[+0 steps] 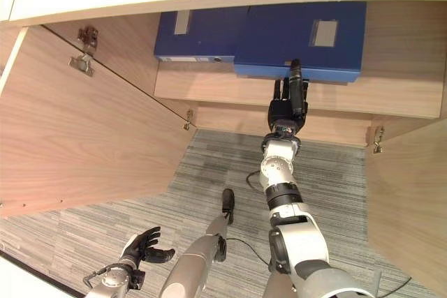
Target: Put the empty folder in the office cabinet
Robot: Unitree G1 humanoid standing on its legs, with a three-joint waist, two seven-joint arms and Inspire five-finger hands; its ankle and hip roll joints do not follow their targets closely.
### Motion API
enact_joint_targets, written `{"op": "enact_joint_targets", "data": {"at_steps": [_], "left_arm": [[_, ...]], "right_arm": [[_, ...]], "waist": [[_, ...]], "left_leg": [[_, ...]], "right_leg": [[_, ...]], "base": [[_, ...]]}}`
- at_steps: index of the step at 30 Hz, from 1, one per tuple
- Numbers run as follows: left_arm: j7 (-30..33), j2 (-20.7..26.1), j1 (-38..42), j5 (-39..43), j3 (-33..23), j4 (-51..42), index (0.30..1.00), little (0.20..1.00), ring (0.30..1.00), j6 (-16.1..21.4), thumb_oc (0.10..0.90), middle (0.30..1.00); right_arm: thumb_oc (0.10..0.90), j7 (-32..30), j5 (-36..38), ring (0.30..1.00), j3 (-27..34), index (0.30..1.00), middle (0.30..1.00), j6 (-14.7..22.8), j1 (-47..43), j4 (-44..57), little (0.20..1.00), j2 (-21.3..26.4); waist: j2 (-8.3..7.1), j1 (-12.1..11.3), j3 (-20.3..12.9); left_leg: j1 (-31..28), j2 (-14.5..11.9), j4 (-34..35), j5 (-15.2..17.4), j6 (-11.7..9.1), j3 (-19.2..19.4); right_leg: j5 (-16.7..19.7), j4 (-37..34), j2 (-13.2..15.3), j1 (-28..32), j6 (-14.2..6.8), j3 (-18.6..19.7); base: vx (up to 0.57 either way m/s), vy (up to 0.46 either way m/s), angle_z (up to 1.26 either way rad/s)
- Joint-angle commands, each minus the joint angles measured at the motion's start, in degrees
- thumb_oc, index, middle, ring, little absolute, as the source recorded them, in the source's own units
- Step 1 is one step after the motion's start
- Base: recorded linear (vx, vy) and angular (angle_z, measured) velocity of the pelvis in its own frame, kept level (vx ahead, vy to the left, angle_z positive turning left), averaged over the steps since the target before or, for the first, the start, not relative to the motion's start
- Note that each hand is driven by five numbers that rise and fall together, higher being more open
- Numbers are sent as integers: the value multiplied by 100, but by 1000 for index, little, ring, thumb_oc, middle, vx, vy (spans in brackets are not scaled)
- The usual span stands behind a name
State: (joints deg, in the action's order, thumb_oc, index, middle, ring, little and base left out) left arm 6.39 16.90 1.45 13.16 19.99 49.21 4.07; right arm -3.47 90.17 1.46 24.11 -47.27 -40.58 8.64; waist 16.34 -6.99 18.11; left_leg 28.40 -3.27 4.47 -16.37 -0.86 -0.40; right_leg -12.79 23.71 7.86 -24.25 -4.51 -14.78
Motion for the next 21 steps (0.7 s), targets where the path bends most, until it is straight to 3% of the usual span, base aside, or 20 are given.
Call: {"op": "enact_joint_targets", "data": {"at_steps": [1,2,3,4,7,8,12,16,21], "left_arm": [[57,368,338,4,-73,442,900,900,900,9,800,900],[-85,467,356,125,-57,485,900,900,900,5,800,900],[-153,494,368,195,-53,532,900,900,900,11,800,900],[-154,490,376,197,-54,535,900,900,900,13,800,900],[-269,526,358,286,16,691,900,900,900,49,800,900],[-280,543,349,289,32,692,900,900,900,65,800,900],[-286,550,362,351,72,698,900,900,900,100,800,900],[-302,592,397,424,165,642,900,900,900,104,800,900],[-338,635,382,383,174,566,900,900,900,101,800,900]], "right_arm": [[800,434,-834,900,-733,900,900,-417,-800,79,900,882],[800,329,-1697,900,-1068,900,900,-1012,-1064,-531,900,1552],[800,349,-2023,900,-1210,900,900,-1290,-1184,-794,900,1782],[800,359,-2021,900,-1212,900,900,-1294,-1201,-811,900,1789],[800,468,-2910,900,-1809,900,900,-1902,-1699,-1761,900,2416],[800,480,-3088,900,-1933,900,900,-2015,-1786,-1968,900,2511],[800,551,-3187,900,-2074,900,900,-2207,-2035,-2540,900,2668],[800,631,-3747,900,-2324,900,900,-2541,-2365,-3334,900,2853],[800,822,-4431,900,-2687,900,900,-2695,-2425,-3422,900,2907]], "waist": [[-336,-27,47],[-399,-16,56],[-425,-9,60],[-421,-10,65],[-512,24,91],[-531,24,71],[-528,34,146],[-501,3,156],[-460,2,213]], "left_leg": [[-975,284,53,1086,-294,396],[-954,271,53,1079,-298,411],[-944,267,53,1081,-298,419],[-943,266,53,1082,-297,420],[-910,241,53,1076,-283,452],[-965,237,53,1204,-313,423],[-885,233,53,1058,-280,488],[-922,245,53,1163,-318,440],[-941,239,53,1135,-321,429]], "right_leg": [[1103,-1856,-126,190,56,168],[1118,-1844,-122,164,53,157],[1126,-1842,-128,150,50,165],[1126,-1841,-128,148,50,166],[1183,-1873,-155,95,40,211],[1049,-1879,-169,146,4,283],[1223,-1895,-169,66,34,256],[1105,-1910,-183,113,-10,316],[1051,-1789,-173,77,7,308]], "base": [[-21,-25,-5],[-24,-33,-5],[0,0,0],[0,0,0],[23,-7,-1],[0,0,0],[-14,-2,-3],[14,-7,-2],[-1,-19,4]]}}
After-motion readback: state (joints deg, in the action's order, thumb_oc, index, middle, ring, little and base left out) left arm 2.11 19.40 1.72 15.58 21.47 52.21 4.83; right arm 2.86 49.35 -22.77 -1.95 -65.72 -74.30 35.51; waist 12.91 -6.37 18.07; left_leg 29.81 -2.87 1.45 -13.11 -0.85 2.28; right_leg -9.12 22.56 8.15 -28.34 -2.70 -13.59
